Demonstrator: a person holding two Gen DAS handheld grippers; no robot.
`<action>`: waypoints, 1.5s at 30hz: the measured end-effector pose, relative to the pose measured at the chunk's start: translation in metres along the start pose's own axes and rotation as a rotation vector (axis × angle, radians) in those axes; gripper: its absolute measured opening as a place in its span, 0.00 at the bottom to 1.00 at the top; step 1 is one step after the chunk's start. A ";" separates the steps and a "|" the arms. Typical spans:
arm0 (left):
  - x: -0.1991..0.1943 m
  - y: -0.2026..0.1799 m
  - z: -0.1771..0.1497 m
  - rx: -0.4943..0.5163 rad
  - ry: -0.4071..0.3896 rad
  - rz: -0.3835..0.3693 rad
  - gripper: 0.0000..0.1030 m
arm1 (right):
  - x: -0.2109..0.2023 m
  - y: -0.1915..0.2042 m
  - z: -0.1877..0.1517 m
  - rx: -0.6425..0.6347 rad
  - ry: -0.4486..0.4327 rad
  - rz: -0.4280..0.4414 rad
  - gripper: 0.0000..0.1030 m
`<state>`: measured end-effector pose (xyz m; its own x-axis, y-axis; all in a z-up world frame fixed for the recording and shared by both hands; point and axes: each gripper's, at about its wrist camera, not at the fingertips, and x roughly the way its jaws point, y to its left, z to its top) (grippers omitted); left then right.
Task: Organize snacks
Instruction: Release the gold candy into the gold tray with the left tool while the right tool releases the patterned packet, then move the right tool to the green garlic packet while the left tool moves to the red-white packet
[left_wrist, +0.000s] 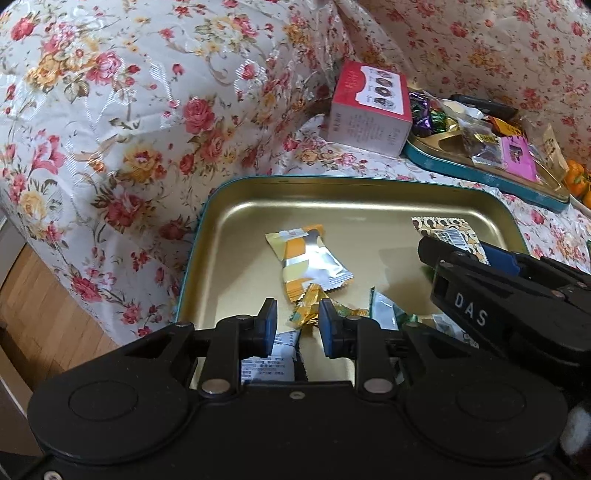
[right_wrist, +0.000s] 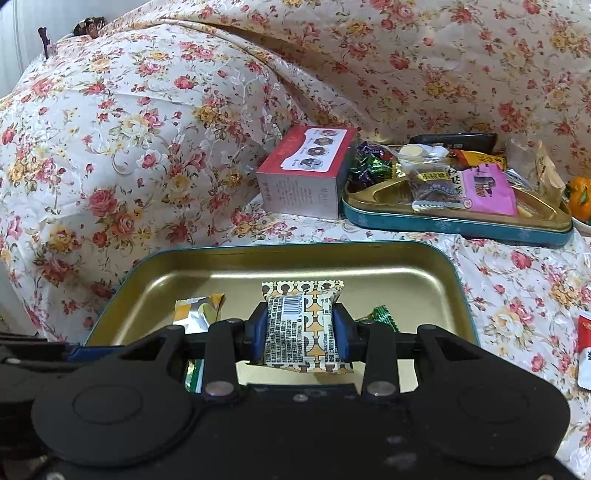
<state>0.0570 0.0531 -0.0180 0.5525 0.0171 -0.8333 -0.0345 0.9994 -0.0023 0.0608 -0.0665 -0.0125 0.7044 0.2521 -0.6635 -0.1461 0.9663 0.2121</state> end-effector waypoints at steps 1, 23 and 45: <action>0.000 0.001 0.000 -0.002 0.003 0.002 0.33 | 0.002 0.001 0.001 0.001 0.004 0.001 0.37; 0.003 0.004 0.001 -0.017 0.035 0.013 0.33 | 0.007 0.003 0.001 0.050 0.029 0.038 0.41; -0.002 -0.003 0.000 0.019 0.021 0.017 0.33 | -0.025 -0.021 -0.019 0.117 0.007 -0.018 0.41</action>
<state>0.0558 0.0500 -0.0165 0.5345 0.0338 -0.8445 -0.0278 0.9994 0.0224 0.0329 -0.0922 -0.0136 0.7014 0.2358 -0.6726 -0.0513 0.9580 0.2823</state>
